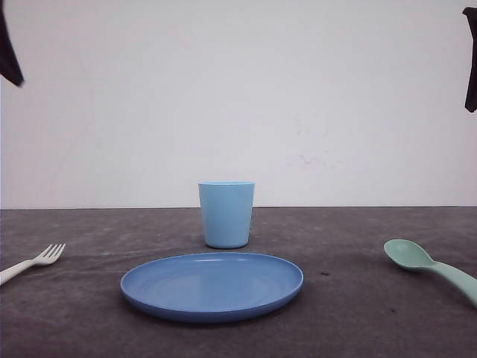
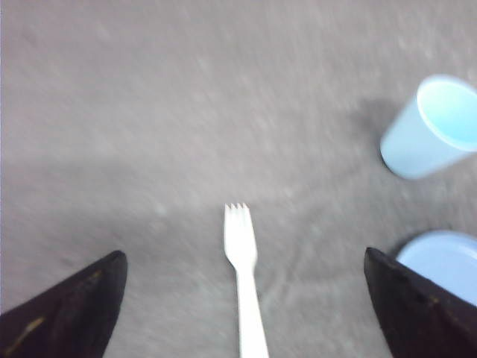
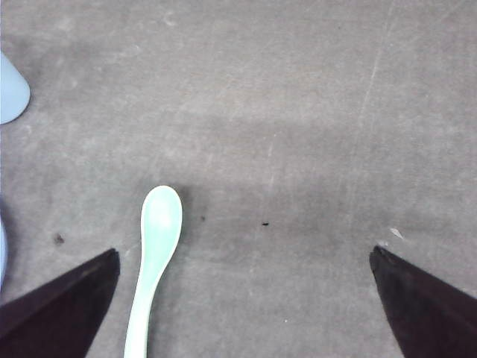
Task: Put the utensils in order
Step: 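Lower the left gripper onto the white fork and close on it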
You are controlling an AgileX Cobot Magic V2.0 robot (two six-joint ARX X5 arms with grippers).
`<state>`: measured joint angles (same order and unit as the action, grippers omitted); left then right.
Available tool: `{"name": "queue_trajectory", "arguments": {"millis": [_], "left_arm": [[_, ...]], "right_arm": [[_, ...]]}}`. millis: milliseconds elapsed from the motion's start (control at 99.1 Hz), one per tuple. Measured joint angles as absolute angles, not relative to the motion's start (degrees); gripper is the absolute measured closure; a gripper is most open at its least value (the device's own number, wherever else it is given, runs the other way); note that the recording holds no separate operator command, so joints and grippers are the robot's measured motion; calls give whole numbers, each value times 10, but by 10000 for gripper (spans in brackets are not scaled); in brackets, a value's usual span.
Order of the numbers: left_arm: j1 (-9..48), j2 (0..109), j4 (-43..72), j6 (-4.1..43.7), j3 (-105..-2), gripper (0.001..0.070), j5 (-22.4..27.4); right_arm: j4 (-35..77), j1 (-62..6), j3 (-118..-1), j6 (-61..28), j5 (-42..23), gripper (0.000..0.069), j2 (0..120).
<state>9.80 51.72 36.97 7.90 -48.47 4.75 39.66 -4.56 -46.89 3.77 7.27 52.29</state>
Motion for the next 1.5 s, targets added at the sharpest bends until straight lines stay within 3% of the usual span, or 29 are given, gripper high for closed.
{"name": "queue_trajectory", "arguments": {"millis": [232, 575, 1503], "left_arm": [[151, 636, 360, 100, -485, 139, 42], [181, 782, 304, 114, -485, 159, -21], [182, 877, 275, 114, -485, 161, -38]], "right_arm": [[397, -46, -469, 38, 73, 12, 523], [405, -46, -469, 38, 73, 12, 523], [410, -46, -469, 38, 73, 12, 523]]}}
